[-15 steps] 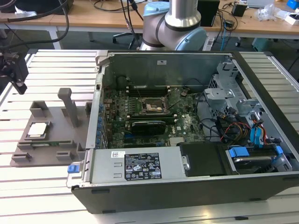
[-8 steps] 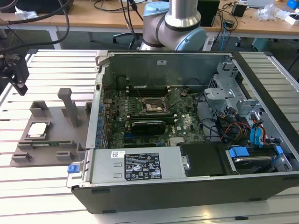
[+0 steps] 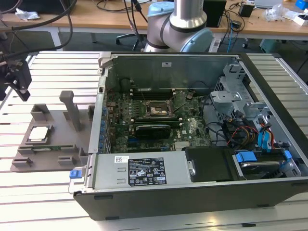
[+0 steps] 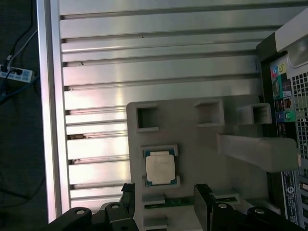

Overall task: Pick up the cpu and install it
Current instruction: 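Pick up the cpu and move it towards the insertion slot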

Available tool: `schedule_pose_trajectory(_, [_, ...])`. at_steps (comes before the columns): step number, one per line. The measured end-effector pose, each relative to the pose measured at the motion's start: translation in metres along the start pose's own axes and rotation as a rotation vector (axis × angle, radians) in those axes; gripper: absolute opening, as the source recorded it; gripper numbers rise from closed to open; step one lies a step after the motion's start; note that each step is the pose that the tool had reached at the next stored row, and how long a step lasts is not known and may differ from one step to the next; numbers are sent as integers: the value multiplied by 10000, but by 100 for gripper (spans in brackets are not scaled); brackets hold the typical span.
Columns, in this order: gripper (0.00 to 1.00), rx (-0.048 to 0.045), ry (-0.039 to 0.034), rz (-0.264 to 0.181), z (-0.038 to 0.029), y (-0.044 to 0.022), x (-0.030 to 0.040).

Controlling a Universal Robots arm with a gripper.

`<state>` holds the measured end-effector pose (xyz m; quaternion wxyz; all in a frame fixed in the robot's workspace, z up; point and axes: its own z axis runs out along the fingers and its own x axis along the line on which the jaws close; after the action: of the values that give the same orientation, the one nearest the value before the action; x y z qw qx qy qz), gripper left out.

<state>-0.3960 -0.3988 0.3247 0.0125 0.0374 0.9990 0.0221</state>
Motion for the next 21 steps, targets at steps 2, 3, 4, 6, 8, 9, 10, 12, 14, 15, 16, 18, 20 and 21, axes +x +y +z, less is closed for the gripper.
schedule_pose_trajectory(2, [61, 0, 0, -1, 31, -2, 1])
schedule_pose_trajectory(3, [61, 0, 0, 0, 51, -2, 1])
schedule_pose_trajectory(4, [61, 34, -1, -1, 59, -2, 2])
schedule_pose_trajectory(6, [61, 258, -19, -20, 64, -3, 1])
schedule_pose_trajectory(8, [61, 530, -39, -48, 65, -3, 1])
schedule_pose_trajectory(9, [61, 629, -45, -65, 66, -3, 1])
schedule_pose_trajectory(10, [61, 665, -47, -135, 71, -4, 1])
schedule_pose_trajectory(12, [61, 664, -43, -242, 73, -4, 1])
schedule_pose_trajectory(14, [61, 661, -44, -330, 75, -3, 1])
schedule_pose_trajectory(15, [61, 660, -44, -334, 75, -3, 1])
schedule_pose_trajectory(16, [61, 660, -44, -335, 75, -3, 1])
schedule_pose_trajectory(18, [61, 658, -46, -337, 79, -3, 1])
schedule_pose_trajectory(20, [61, 659, -45, -337, 96, -4, 2])
schedule_pose_trajectory(21, [61, 660, -45, -338, 105, -5, 2])
